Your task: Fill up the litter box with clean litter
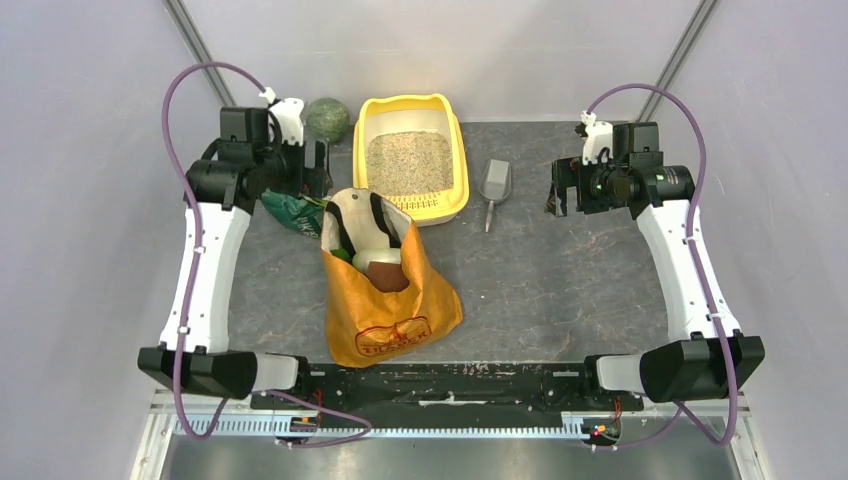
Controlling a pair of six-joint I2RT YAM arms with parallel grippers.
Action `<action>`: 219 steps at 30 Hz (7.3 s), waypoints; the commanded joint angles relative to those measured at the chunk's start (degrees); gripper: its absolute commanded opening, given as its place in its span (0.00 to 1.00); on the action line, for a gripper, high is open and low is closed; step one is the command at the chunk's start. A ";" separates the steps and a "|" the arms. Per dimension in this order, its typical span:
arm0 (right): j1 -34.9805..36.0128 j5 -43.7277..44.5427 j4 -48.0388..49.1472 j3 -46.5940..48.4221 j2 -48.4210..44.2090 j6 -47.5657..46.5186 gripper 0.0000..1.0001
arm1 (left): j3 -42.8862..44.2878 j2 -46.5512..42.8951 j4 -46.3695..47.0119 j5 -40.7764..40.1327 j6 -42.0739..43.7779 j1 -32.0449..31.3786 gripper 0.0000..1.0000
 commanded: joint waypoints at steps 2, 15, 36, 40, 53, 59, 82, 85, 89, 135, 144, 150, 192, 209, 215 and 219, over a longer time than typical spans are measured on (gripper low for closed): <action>-0.20 -2.48 -0.55 1.72 0.36 -0.03 0.99 | 15.15 7.17 -3.05 3.54 6.88 -3.82 0.98; -4.38 -3.49 -1.47 0.70 1.02 -0.51 0.99 | 27.97 21.74 -4.77 2.12 22.40 -42.94 0.98; -22.12 -9.29 -2.61 3.14 3.30 0.85 0.99 | -19.54 27.54 0.99 -13.25 32.43 -60.20 0.96; -22.10 -10.59 -2.60 3.65 3.60 1.15 0.99 | -28.62 20.62 -0.97 -14.61 37.74 -59.74 0.96; -22.11 -13.13 -2.83 4.10 3.23 1.46 0.99 | -42.32 4.16 -7.60 -14.57 44.08 -42.05 0.96; -22.10 -14.21 -2.82 3.89 2.87 1.53 0.99 | -46.40 -4.69 -9.31 -13.82 50.81 -28.63 0.96; -22.10 -16.42 -2.31 2.81 2.41 2.01 0.99 | 1.43 2.13 10.14 -22.09 -2.88 -13.10 0.78; -22.10 -16.30 -2.22 2.63 2.45 2.08 0.99 | 7.48 7.61 7.59 -25.68 -13.84 -6.69 0.71; -22.10 -16.27 -1.98 2.37 2.72 2.11 0.99 | 10.02 11.83 4.65 -24.92 -24.44 1.13 0.68; -22.10 -18.10 -0.63 1.22 5.38 2.58 0.99 | 12.95 18.58 20.88 0.23 -39.00 17.27 0.02; -22.10 -18.97 -0.65 1.90 5.36 3.08 0.99 | 27.63 20.08 20.62 6.33 -36.63 12.51 0.02; -22.15 -22.11 -0.99 3.78 5.64 5.13 0.99 | 41.43 23.36 18.29 13.27 -28.82 1.75 0.02; -15.71 -39.90 -18.01 5.75 0.91 -49.12 0.97 | 13.82 24.64 22.64 30.26 10.01 -42.74 0.73; 10.30 -24.34 -15.71 5.83 11.93 -74.15 0.82 | -1.04 20.92 32.84 5.99 2.65 -19.47 0.64; 11.57 -22.44 -21.91 6.03 15.39 -77.35 0.55 | 6.79 34.36 33.21 -1.35 13.13 -19.96 0.52; 12.55 -21.95 -21.42 4.35 15.06 -75.13 0.33 | 8.70 39.95 32.81 -5.48 19.93 -21.62 0.45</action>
